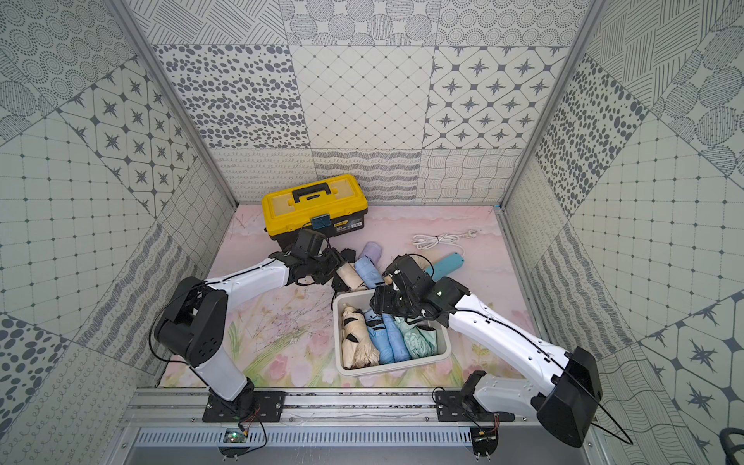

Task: Put the umbrella into the storage box
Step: Pick up the umbrella from the center of the board.

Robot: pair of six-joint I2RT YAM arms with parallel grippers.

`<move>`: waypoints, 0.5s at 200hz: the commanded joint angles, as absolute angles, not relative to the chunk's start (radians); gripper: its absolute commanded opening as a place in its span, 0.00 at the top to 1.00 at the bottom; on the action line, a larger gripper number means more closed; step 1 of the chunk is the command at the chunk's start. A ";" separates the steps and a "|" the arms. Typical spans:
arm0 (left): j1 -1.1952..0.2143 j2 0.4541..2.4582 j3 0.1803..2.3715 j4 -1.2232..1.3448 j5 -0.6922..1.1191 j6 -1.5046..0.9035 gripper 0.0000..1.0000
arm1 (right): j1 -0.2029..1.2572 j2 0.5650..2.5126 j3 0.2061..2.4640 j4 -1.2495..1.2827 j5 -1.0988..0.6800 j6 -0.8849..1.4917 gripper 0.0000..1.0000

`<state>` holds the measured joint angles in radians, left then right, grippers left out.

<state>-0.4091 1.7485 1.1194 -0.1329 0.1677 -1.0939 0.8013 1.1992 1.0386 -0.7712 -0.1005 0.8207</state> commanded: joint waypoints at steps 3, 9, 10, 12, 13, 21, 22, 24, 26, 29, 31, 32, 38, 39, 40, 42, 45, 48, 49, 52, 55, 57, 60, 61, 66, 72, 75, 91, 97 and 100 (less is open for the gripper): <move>-0.399 1.804 1.160 -0.061 0.250 -1.075 0.39 | 0.790 1.196 1.066 -0.759 -0.098 0.810 0.29; -0.398 1.810 1.162 -0.060 0.250 -1.076 0.41 | 0.789 1.197 1.067 -0.759 -0.097 0.810 0.29; -0.398 1.811 1.161 -0.059 0.249 -1.077 0.41 | 0.788 1.197 1.067 -0.759 -0.096 0.811 0.29; -0.399 1.811 1.161 -0.060 0.250 -1.076 0.41 | 0.787 1.195 1.068 -0.758 -0.096 0.810 0.28; -0.399 1.812 1.161 -0.059 0.250 -1.076 0.42 | 0.787 1.195 1.068 -0.758 -0.095 0.810 0.29; -0.398 1.817 1.161 -0.056 0.250 -1.077 0.43 | 0.784 1.195 1.068 -0.759 -0.095 0.811 0.28; -0.398 1.817 1.161 -0.055 0.250 -1.077 0.44 | 0.785 1.194 1.068 -0.758 -0.095 0.810 0.29; -0.398 1.819 1.162 -0.055 0.251 -1.077 0.44 | 0.783 1.194 1.068 -0.758 -0.094 0.810 0.29; -0.399 1.819 1.163 -0.055 0.252 -1.077 0.44 | 0.783 1.194 1.068 -0.758 -0.095 0.810 0.29; -0.399 1.823 1.164 -0.054 0.254 -1.076 0.45 | 0.783 1.194 1.068 -0.759 -0.094 0.810 0.29; -0.399 1.824 1.165 -0.056 0.255 -1.076 0.45 | 0.782 1.194 1.068 -0.759 -0.093 0.810 0.29; -0.398 1.824 1.166 -0.055 0.256 -1.075 0.45 | 0.782 1.194 1.068 -0.759 -0.093 0.810 0.29; -0.399 1.829 1.170 -0.057 0.260 -1.074 0.47 | 0.781 1.193 1.068 -0.759 -0.091 0.810 0.29; -0.399 1.830 1.170 -0.057 0.261 -1.073 0.47 | 0.780 1.193 1.068 -0.758 -0.092 0.810 0.29; -0.399 1.830 1.171 -0.058 0.263 -1.073 0.47 | 0.781 1.193 1.068 -0.759 -0.092 0.811 0.29; -0.398 1.832 1.172 -0.058 0.263 -1.071 0.48 | 0.780 1.193 1.069 -0.758 -0.091 0.810 0.29; -0.398 1.833 1.173 -0.060 0.265 -1.070 0.48 | 0.780 1.194 1.068 -0.758 -0.091 0.811 0.29; -0.399 1.836 1.175 -0.062 0.267 -1.069 0.49 | 0.779 1.194 1.068 -0.759 -0.091 0.810 0.29; -0.399 1.837 1.175 -0.063 0.267 -1.069 0.50 | 0.779 1.193 1.068 -0.759 -0.091 0.810 0.29; -0.399 1.839 1.176 -0.064 0.268 -1.068 0.51 | 0.778 1.194 1.069 -0.759 -0.092 0.810 0.29; -0.400 1.840 1.177 -0.066 0.269 -1.067 0.52 | 0.778 1.194 1.069 -0.759 -0.091 0.810 0.29; -0.400 1.840 1.177 -0.067 0.269 -1.066 0.52 | 0.778 1.194 1.069 -0.758 -0.089 0.810 0.29; -0.400 1.840 1.177 -0.069 0.269 -1.064 0.53 | 0.778 1.194 1.069 -0.758 -0.089 0.810 0.29; -0.399 1.840 1.178 -0.069 0.269 -1.064 0.54 | 0.777 1.194 1.070 -0.758 -0.090 0.810 0.29; -0.399 1.840 1.177 -0.070 0.270 -1.062 0.56 | 0.776 1.192 1.070 -0.759 -0.089 0.810 0.29; -0.398 1.840 1.177 -0.071 0.270 -1.059 0.58 | 0.777 1.192 1.069 -0.758 -0.088 0.811 0.29; -0.399 1.839 1.177 -0.072 0.271 -1.057 0.59 | 0.778 1.191 1.069 -0.759 -0.086 0.811 0.29; -0.399 1.829 1.174 -0.073 0.270 -1.047 0.66 | 0.777 1.185 1.068 -0.758 -0.082 0.815 0.29; -0.398 1.825 1.174 -0.076 0.268 -1.042 0.68 | 0.776 1.182 1.067 -0.759 -0.079 0.816 0.29; -0.399 1.822 1.173 -0.078 0.266 -1.039 0.69 | 0.777 1.181 1.066 -0.759 -0.078 0.817 0.29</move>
